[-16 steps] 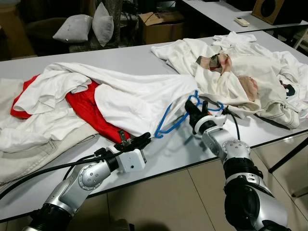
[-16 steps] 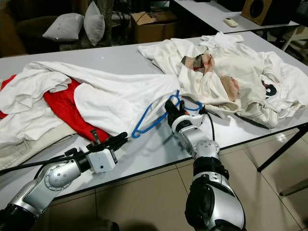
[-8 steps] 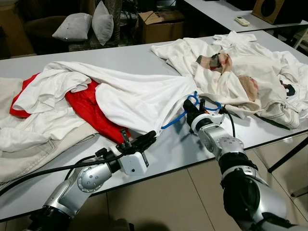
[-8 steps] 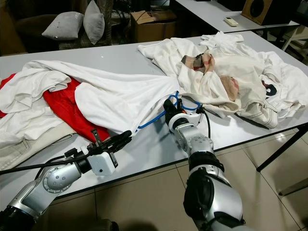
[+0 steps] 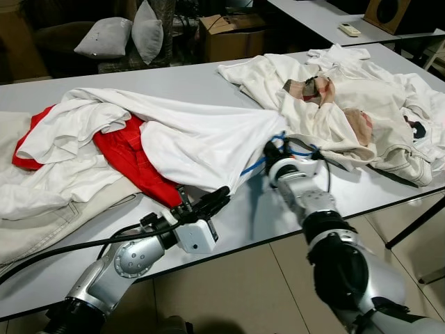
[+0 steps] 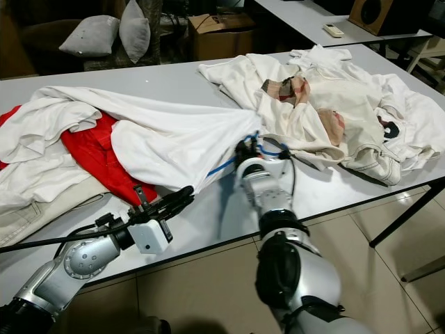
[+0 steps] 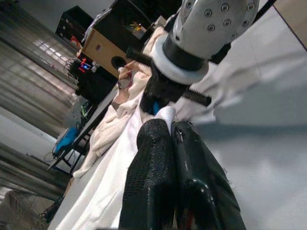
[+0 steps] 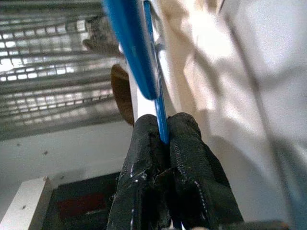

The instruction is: Hang hanger

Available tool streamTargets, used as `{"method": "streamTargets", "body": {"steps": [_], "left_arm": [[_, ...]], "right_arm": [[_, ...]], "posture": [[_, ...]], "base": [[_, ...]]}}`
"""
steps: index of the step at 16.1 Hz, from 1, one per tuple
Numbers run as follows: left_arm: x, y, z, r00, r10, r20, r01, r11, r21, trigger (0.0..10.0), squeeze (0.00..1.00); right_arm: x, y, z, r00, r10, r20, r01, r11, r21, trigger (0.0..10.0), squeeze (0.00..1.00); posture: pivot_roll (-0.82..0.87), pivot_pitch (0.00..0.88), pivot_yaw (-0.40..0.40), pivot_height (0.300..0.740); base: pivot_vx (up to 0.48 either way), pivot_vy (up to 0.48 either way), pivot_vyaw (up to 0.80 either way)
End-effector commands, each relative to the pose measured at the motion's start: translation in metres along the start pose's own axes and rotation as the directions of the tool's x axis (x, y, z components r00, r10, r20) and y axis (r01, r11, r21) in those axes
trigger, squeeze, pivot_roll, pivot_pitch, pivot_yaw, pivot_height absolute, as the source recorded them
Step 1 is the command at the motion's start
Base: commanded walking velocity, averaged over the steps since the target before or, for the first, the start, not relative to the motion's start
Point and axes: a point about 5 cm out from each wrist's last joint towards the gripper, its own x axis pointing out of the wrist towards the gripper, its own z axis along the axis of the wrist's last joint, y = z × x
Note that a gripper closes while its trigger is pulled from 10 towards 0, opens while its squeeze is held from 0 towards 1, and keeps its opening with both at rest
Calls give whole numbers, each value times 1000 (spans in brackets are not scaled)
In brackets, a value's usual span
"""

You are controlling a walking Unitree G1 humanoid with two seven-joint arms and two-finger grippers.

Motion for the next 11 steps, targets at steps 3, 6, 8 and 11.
{"method": "streamTargets", "body": {"steps": [3, 6, 8, 11], "left_arm": [[8, 2, 1, 1000, 4, 3, -4, 1000, 13, 0, 0], [19, 8, -2, 998, 56, -19, -57, 997, -42, 0, 0], [27, 17, -3, 992, 118, -37, -120, 989, -84, 0, 0], [33, 18, -2, 995, 86, -44, -95, 966, -241, 4314, 0]], "right_arm": [[5, 28, -30, 984, 97, -148, -102, 994, -28, 10000, 0], [3, 33, -44, 965, 108, -239, -126, 990, -59, 10000, 0], [-1, 32, -43, 956, 109, -272, -135, 988, -79, 10000, 0], [-9, 26, -25, 959, 105, -264, -135, 986, -100, 10000, 0]], "posture": [[98, 33, -35, 740], [94, 31, -41, 740], [90, 29, -42, 740], [78, 10, -31, 740]], "base": [[0, 0, 0], [0, 0, 0], [0, 0, 0], [0, 0, 0]]}}
